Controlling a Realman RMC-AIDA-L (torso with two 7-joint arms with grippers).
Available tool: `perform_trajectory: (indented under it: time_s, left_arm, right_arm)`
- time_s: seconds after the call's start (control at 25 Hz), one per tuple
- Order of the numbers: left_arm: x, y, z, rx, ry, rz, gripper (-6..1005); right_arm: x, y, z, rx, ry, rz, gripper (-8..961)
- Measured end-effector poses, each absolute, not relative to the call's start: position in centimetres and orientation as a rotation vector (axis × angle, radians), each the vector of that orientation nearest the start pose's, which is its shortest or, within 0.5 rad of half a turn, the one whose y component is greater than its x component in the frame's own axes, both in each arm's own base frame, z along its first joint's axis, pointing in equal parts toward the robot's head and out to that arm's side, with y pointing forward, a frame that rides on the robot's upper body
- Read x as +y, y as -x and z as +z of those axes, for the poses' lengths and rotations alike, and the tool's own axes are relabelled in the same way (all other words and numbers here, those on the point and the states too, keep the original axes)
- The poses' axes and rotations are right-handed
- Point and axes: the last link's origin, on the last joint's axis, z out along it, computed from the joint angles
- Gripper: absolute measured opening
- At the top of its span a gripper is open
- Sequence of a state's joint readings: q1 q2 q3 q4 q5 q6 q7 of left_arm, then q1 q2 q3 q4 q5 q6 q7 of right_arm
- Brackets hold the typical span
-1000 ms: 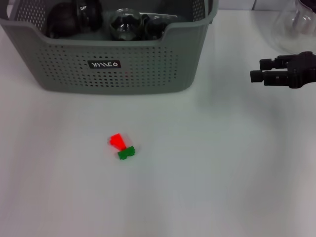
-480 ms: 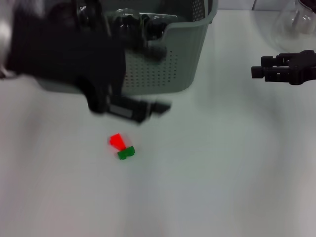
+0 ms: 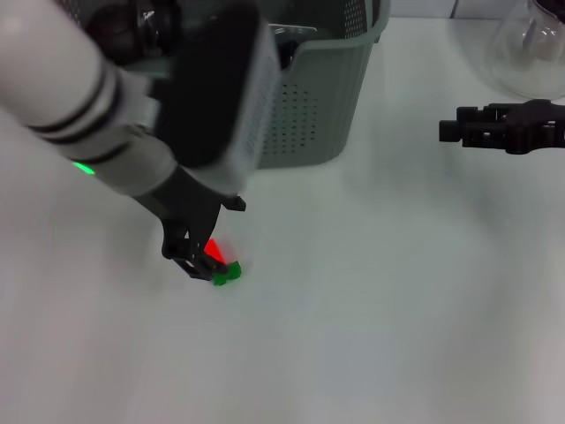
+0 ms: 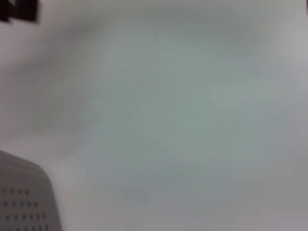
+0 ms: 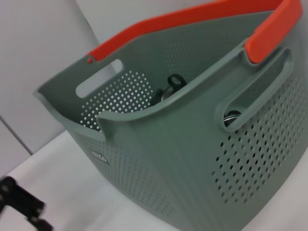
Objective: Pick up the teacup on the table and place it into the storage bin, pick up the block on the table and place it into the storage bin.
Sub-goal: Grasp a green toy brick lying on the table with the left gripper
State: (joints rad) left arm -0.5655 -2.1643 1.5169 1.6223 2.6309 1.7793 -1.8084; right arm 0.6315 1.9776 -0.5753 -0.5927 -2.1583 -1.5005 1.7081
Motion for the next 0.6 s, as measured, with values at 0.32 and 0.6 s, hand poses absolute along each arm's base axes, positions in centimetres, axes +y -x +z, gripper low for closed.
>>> perform_trajectory:
  time_s: [0.32, 0.6]
  left_arm:
    - [31.7, 14.1, -5.6, 0.679, 2.902, 1.124, 759]
    - [30.8, 13.7, -7.5, 0.851, 2.871, 1.239, 766]
  right_arm:
    - [36.3, -27.4, 2.5, 1.078, 2.592, 0.603, 597]
    - [36.3, -27.3, 2.2, 1.091, 2.581, 0.621, 597]
